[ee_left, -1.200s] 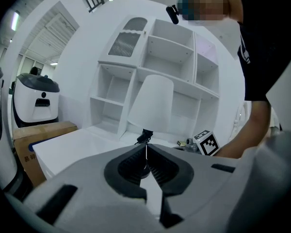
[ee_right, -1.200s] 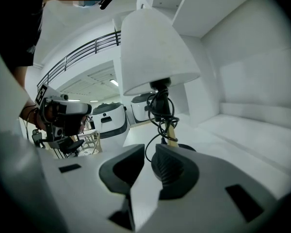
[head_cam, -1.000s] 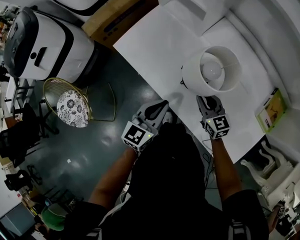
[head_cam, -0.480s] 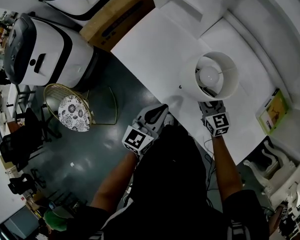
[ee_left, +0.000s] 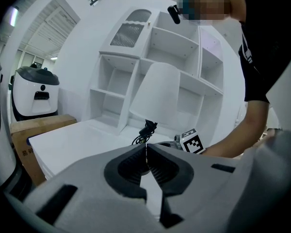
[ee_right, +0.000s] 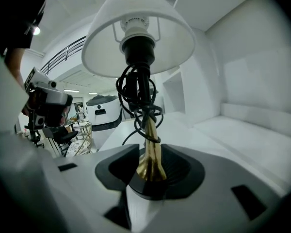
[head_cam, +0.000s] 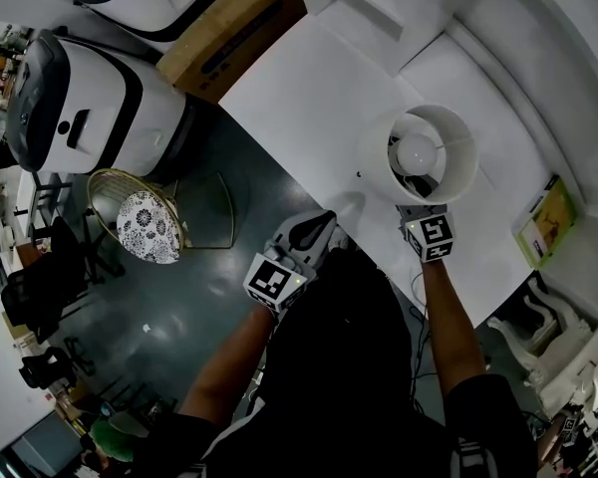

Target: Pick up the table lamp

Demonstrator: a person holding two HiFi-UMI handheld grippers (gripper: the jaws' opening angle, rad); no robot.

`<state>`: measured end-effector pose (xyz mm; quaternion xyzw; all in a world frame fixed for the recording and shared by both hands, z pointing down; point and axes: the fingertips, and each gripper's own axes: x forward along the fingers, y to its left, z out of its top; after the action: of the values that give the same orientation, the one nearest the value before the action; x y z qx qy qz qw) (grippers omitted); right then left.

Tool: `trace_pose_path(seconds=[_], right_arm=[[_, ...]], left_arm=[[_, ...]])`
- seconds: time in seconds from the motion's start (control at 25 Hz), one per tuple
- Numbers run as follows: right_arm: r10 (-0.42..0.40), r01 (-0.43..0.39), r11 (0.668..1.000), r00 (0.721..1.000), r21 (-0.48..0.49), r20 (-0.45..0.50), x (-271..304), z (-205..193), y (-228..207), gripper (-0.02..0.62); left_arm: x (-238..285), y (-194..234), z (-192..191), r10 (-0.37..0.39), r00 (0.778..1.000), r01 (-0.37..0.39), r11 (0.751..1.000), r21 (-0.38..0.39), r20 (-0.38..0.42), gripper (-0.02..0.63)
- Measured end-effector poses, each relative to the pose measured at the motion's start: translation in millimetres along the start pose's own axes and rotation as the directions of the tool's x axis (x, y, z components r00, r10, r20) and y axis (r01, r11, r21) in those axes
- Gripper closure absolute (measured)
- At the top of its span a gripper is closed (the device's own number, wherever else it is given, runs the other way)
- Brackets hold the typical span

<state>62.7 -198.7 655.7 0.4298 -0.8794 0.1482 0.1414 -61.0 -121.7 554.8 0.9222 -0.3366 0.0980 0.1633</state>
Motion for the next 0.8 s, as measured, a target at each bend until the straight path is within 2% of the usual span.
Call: trace_pose_path(seconds=[0.16,0.8], right_arm=[[0.023,-0.023,1.000,1.000,-0.011,0.011,7.1,1.7,4.4,0.460],[-0.007,0.007,1.000,0.999,-0.020,0.032,22.8,8.0,-1.4,0.459]], left_arm=[[-1.5,2.2,-1.2,0.009,1.000,-0.008,1.000,-0.017,0.006,0.586],[-3.6,6.3,-5.8,0.021,1.000,-0.021,0.999,-0.028,-0.007,0.586]])
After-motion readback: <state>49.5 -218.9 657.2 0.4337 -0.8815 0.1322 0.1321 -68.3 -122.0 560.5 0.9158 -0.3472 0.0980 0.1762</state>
